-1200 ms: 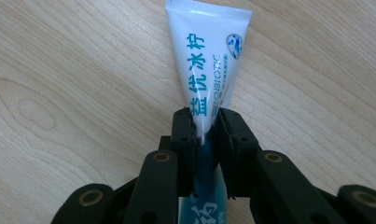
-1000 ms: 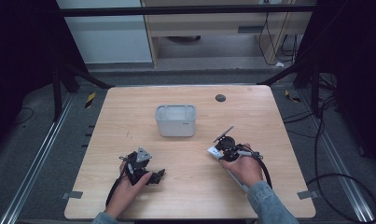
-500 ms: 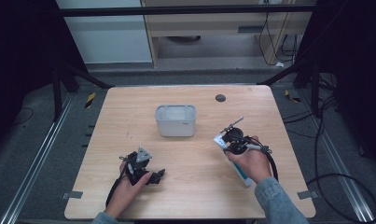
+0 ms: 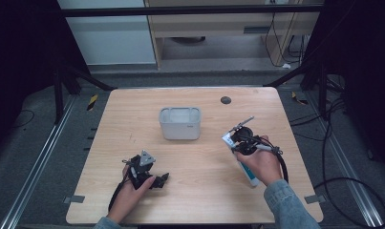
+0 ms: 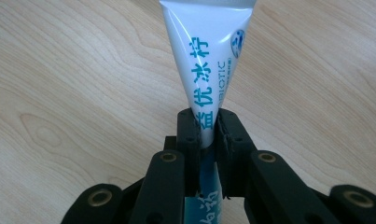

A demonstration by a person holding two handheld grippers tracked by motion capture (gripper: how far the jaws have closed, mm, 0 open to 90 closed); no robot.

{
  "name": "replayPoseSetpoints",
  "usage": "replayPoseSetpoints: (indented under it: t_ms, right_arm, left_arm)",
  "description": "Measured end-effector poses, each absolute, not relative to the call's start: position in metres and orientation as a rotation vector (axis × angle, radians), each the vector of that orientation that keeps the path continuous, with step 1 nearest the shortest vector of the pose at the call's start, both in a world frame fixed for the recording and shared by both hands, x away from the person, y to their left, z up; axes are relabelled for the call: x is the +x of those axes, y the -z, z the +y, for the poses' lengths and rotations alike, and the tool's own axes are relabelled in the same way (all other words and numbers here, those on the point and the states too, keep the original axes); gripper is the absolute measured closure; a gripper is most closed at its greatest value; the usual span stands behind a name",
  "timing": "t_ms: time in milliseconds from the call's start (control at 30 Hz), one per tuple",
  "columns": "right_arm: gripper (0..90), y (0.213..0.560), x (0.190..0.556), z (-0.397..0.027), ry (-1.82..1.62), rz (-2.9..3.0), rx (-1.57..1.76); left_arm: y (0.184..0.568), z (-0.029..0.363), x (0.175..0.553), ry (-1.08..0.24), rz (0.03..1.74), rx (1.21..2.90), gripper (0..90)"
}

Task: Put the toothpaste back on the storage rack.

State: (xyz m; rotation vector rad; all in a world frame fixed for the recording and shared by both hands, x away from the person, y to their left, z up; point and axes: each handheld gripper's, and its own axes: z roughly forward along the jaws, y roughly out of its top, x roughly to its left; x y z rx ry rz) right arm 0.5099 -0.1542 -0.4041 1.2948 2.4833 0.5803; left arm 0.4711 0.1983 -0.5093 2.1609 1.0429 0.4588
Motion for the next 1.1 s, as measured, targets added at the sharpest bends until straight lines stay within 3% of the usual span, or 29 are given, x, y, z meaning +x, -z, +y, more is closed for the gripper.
replayPoseSetpoints:
  t_ms: [1100]
  right_arm:
    - [82.7,0.355,0.507,-0.163,-0.819,2.292,1.198]
  left_arm:
    - [0.509,0.198,0.471,-0.459,1.043,2.161,0.0]
